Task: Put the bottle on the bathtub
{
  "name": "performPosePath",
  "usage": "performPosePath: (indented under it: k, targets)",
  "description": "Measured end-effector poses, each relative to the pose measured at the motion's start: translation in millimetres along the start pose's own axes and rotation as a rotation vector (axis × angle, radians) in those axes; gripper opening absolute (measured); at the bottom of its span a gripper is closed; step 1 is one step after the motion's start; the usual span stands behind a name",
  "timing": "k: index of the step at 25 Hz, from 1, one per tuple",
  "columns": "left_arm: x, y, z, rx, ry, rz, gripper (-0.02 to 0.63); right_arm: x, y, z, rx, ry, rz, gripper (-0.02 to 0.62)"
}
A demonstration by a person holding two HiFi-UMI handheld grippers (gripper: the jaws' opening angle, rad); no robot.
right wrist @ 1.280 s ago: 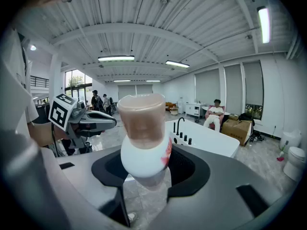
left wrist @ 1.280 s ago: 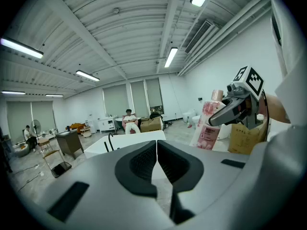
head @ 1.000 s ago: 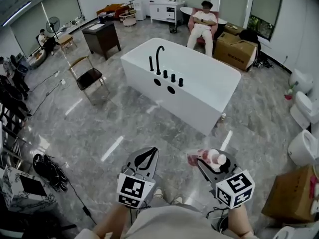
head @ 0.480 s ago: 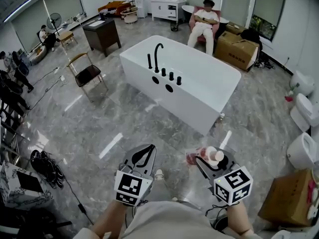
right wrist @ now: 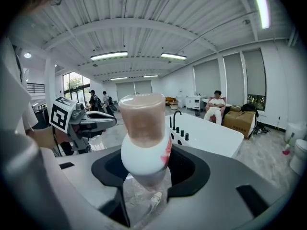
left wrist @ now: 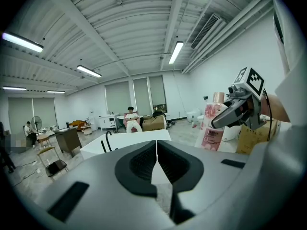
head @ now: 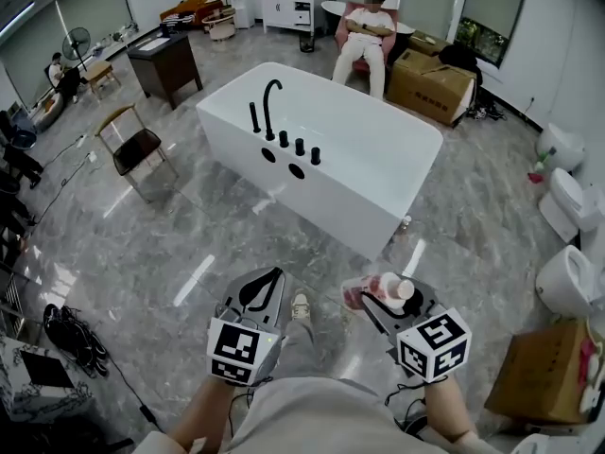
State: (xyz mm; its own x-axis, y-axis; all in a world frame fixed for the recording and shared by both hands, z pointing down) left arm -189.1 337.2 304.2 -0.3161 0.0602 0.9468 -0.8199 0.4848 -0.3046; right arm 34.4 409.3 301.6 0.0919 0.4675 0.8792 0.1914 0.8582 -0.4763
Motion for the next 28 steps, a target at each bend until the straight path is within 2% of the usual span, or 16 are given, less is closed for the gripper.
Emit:
performPosePath:
  k: [9,20,28]
  targets:
    - [-11,-108,99,0.067,0.019,0.058,0.023,-52,-106,-85,0.123,0.000,0.027,0.236]
    - [-29,-234,248,0.136,-0.012,0.110,0.023,-134,-265,-150,0.167,-0.042,0.054,0.236]
    - [-26,-287,310,0.158,-0.003,0.127,0.023,-173,-326,-184,0.190,-0.046,0.051,0.237]
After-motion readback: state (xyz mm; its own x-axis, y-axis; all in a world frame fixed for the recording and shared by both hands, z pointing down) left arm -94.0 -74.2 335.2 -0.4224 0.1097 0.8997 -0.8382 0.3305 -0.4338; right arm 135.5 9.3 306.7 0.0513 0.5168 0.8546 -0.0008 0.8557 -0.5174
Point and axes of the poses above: the fingertips, and each gripper's own axes: y backward along the fingers, z to its left, x out of its underside, the point moved 7 cm from there along y, backward along the fingers, and after that the axes turned 11 degrees about x, right-handed, at the moved point
